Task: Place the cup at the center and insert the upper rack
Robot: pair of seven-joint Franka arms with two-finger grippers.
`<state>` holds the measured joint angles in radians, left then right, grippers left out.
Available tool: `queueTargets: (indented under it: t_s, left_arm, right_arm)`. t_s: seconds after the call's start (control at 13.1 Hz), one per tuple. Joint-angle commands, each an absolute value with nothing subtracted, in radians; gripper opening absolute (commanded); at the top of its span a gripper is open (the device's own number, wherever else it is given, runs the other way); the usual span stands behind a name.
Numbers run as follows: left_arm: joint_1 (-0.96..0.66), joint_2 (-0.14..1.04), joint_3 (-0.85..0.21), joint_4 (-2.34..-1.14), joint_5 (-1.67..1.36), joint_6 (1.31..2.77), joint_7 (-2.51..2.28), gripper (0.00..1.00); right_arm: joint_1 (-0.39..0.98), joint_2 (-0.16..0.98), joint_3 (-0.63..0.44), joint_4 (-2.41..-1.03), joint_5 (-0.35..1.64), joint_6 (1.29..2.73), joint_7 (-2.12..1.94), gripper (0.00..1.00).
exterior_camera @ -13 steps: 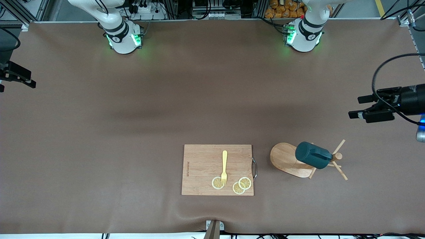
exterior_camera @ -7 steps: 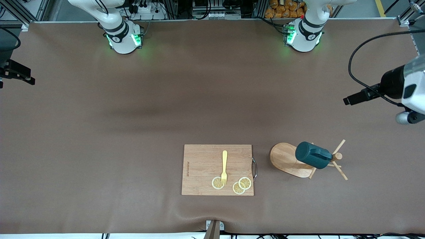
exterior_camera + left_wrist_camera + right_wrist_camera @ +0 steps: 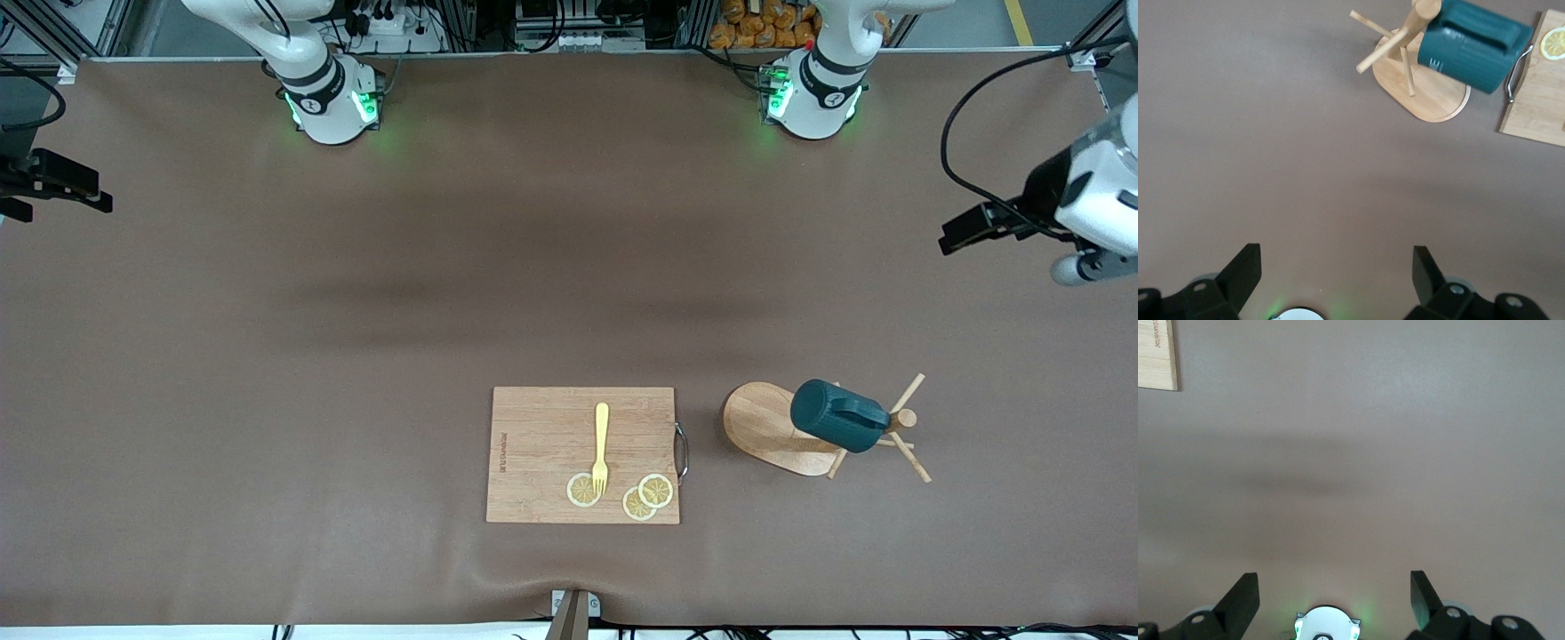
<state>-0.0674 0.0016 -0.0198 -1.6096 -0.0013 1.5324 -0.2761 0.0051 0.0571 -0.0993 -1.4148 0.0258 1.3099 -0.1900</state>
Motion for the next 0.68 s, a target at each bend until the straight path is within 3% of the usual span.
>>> queueTargets:
  t_s: [0.0,0.23,0.61]
  left_arm:
    - [-0.035,-0.103,-0.067,-1.747,0.034,1.597,-0.259,1.00]
    - [-0.035,-0.156,-0.072,-1.808,0.046,1.617,-0.256,1.00]
    - [-0.034,-0.172,-0.069,-1.783,0.044,1.606,-0.180,1.00]
  right_arm:
    - [0.003,0.043,-0.101,-1.416,0.041,1.296,-0.172,1.00]
    - [0.002,0.034,-0.103,-1.423,0.032,1.281,-0.179,1.00]
    - [-0.020,-0.021,-0.101,-1.494,0.032,1.285,-0.183,1.00]
